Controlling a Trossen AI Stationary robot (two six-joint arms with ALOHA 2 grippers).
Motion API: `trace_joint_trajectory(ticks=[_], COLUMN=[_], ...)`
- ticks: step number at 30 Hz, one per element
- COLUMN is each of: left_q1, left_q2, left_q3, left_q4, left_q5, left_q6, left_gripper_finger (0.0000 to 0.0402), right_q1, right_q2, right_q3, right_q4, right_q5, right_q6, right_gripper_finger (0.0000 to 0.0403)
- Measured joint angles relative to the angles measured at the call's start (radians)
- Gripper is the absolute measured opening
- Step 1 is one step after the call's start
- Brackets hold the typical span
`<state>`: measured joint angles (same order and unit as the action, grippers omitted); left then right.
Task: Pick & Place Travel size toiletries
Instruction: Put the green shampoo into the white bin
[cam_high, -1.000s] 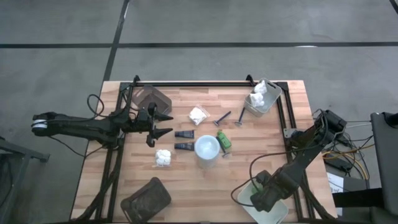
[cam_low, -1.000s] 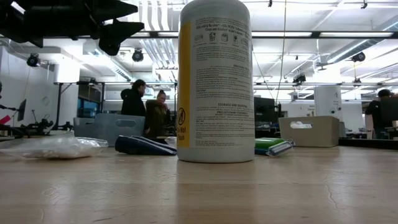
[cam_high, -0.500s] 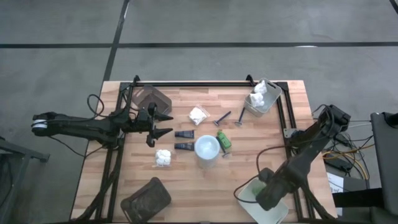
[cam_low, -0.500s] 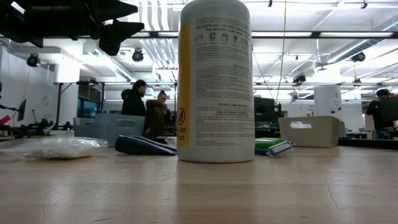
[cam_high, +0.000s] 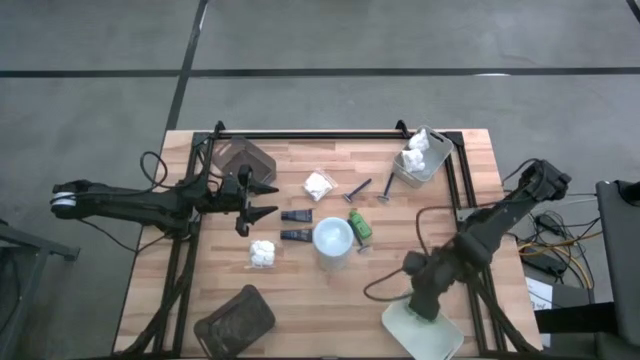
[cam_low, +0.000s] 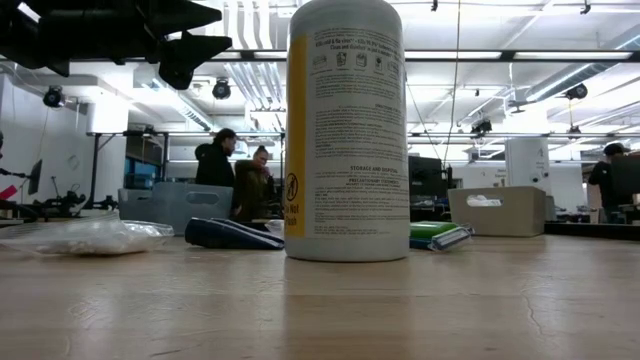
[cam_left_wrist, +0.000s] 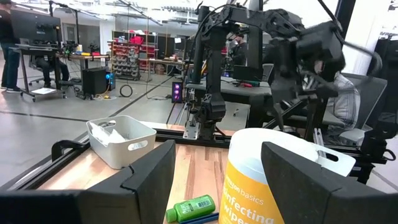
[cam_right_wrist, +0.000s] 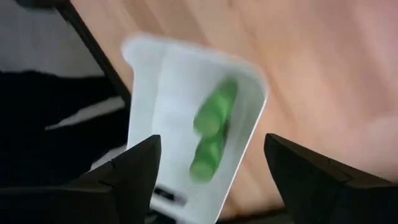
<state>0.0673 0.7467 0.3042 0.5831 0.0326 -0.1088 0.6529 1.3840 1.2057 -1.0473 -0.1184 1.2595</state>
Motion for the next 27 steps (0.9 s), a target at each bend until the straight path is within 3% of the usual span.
trace_joint_trajectory(ticks=[13, 23, 27], left_q1=[0.000, 0.000, 0.000], left_q2=[0.000, 0.000, 0.000], left_q3=[0.000, 0.000, 0.000], left_q4=[0.000, -0.001, -0.001], left_q5=[0.000, 0.000, 0.000], left_q6=[0.000, 0.000, 0.000], left_gripper_finger=[0.0243, 0.0243, 0.0243], right_q1=[-0.138, -0.169, -0.202], right_q2=[-0.210, -0.272, -0.299], right_q3=[0.000, -0.001, -0.016], right_q4=[0.006, 0.011, 0.016], right_q5=[0.403, 0.756, 0.792], right_q6=[-0.540, -0.767, -0.821], right_gripper_finger=[0.0221, 0.0201, 0.0194])
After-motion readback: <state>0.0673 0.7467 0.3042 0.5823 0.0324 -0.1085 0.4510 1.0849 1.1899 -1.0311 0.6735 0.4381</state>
